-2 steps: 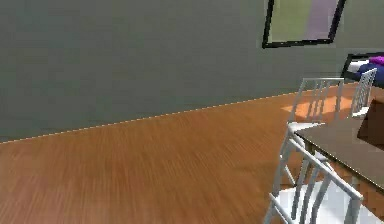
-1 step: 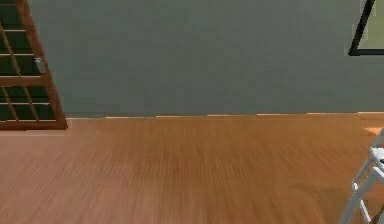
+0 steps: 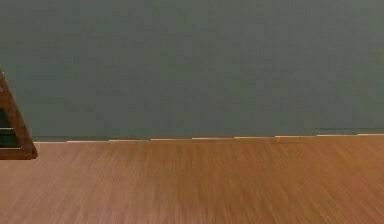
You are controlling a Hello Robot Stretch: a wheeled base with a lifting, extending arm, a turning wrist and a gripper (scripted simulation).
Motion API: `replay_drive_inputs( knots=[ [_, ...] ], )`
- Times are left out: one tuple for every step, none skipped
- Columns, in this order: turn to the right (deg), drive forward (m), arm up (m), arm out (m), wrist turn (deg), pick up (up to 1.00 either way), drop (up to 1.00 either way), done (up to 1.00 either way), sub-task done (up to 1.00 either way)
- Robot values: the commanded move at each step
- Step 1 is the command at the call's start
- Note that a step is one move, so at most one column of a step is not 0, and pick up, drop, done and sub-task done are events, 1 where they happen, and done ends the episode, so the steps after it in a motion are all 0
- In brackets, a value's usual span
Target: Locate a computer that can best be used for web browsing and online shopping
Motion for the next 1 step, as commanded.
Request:
replay_drive_inputs(
  knots=[
    [-36.0,0.00,0.00,0.00,0.0,0.00,0.00,0.00,0.00]
  ],
)
